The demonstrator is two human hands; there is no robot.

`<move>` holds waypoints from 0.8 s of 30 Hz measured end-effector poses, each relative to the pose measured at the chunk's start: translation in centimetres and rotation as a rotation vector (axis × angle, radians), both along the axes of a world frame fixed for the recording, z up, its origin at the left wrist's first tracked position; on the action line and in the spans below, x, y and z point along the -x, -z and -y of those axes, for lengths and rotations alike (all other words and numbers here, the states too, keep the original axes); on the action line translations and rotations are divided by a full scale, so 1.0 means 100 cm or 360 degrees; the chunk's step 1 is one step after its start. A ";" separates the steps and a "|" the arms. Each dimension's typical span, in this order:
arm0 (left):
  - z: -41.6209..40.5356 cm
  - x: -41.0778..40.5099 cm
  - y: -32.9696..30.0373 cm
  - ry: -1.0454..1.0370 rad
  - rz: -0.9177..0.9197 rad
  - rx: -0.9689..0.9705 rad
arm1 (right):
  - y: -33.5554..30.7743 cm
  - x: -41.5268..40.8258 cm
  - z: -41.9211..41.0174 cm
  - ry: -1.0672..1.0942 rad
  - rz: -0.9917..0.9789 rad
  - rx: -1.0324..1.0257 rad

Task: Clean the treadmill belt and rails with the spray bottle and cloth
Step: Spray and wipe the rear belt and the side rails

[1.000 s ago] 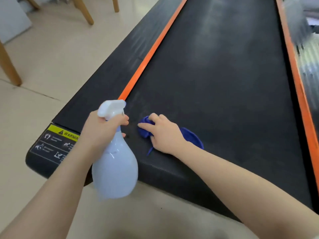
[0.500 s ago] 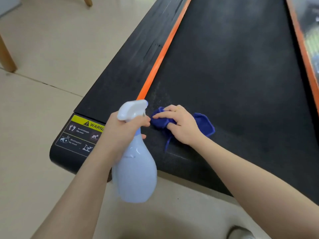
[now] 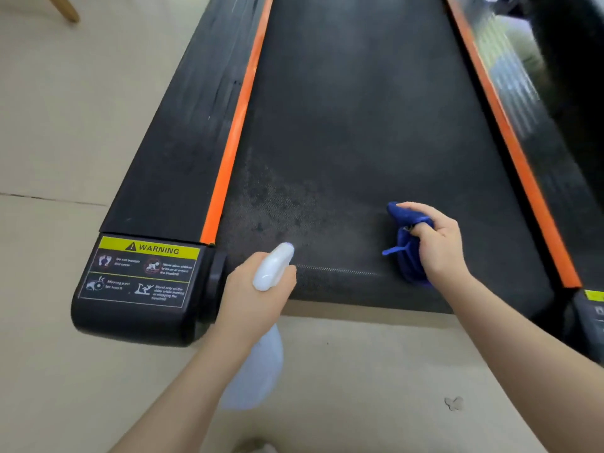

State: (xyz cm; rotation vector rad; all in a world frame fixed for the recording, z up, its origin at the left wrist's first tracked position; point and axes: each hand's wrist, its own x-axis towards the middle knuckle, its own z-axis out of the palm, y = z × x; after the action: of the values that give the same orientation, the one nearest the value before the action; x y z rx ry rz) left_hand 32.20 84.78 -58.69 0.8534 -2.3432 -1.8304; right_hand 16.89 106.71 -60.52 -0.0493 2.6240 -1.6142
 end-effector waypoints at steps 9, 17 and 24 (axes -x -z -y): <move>-0.082 0.025 -0.015 0.0637 0.0054 0.0016 | -0.016 -0.002 -0.067 0.0016 -0.0048 -0.0085; -0.052 0.026 -0.007 0.0119 0.0086 0.0107 | -0.014 -0.012 -0.060 -0.0116 -0.0014 -0.0171; 0.001 -0.016 0.001 -0.0171 0.0118 0.0237 | -0.006 -0.022 0.029 -0.0481 -0.0167 -0.0325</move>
State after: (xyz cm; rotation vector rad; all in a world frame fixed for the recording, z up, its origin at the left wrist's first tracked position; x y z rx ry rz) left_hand 33.82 84.70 -58.77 1.0220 -2.3890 -1.5884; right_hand 19.05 103.86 -59.90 -0.5059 2.6800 -1.2743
